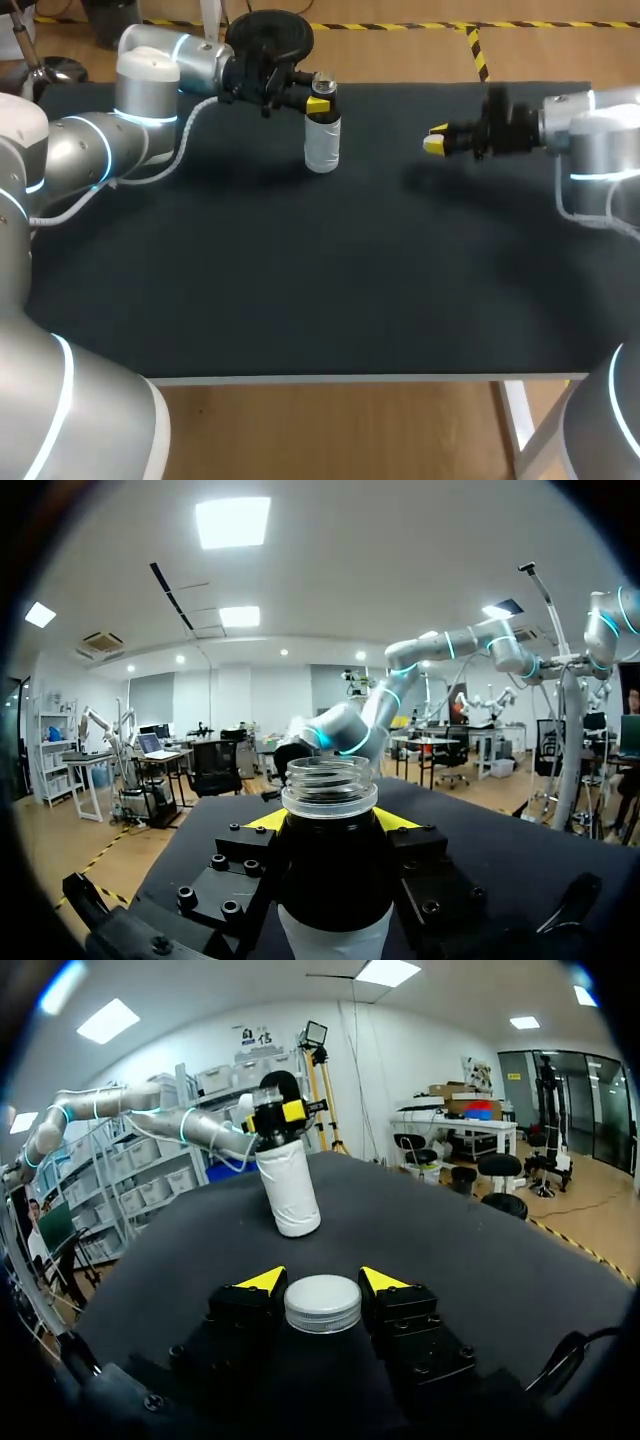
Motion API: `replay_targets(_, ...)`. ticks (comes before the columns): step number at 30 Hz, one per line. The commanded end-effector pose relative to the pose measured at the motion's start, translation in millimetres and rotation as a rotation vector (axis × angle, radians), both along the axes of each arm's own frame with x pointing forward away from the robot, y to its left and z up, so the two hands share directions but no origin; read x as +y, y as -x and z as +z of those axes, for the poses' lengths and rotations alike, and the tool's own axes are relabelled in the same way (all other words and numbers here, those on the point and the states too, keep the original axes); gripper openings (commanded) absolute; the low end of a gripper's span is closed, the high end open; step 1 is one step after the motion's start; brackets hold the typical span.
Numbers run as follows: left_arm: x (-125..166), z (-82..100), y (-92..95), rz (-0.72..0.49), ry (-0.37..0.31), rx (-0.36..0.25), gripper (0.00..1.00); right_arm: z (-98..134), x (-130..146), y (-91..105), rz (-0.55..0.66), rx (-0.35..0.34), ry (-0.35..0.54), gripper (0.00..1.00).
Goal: Unscrew the bottle cap
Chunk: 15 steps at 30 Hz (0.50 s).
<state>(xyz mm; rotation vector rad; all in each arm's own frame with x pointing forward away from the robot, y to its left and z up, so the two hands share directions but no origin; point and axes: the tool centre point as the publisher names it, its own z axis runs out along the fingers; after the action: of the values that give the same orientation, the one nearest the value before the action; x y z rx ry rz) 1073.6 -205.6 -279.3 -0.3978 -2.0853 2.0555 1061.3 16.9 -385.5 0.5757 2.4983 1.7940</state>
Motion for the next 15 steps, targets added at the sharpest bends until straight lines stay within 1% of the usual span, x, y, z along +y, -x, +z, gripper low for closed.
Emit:
replay_targets(1,0,-2.8,-7.7,-0.108,0.000,0.003,0.00,-16,-2,-0.4,-0.003,0.005,-0.010,0.00)
replay_targets(6,0,-2.8,-7.7,-0.108,0.000,0.003,0.00,-19,-7,2.4,-0.016,0.008,-0.010,0.00)
replay_targets(8,0,-2.8,-7.7,-0.108,0.000,0.003,0.00,-18,-9,3.2,-0.021,0.008,-0.013,0.45)
replay_targets(9,0,-2.8,-7.7,-0.108,0.000,0.003,0.00,-17,-10,3.5,-0.024,0.008,-0.016,0.86)
replay_targets(10,0,-2.8,-7.7,-0.108,0.000,0.003,0.16,-16,-10,3.6,-0.028,0.008,-0.023,1.00)
replay_targets(12,0,-2.8,-7.7,-0.108,0.000,0.003,1.00,-14,-13,3.9,-0.038,0.005,-0.049,1.00)
replay_targets(15,0,-2.8,-7.7,-0.108,0.000,0.003,1.00,-6,-17,4.5,-0.054,0.000,-0.124,1.00)
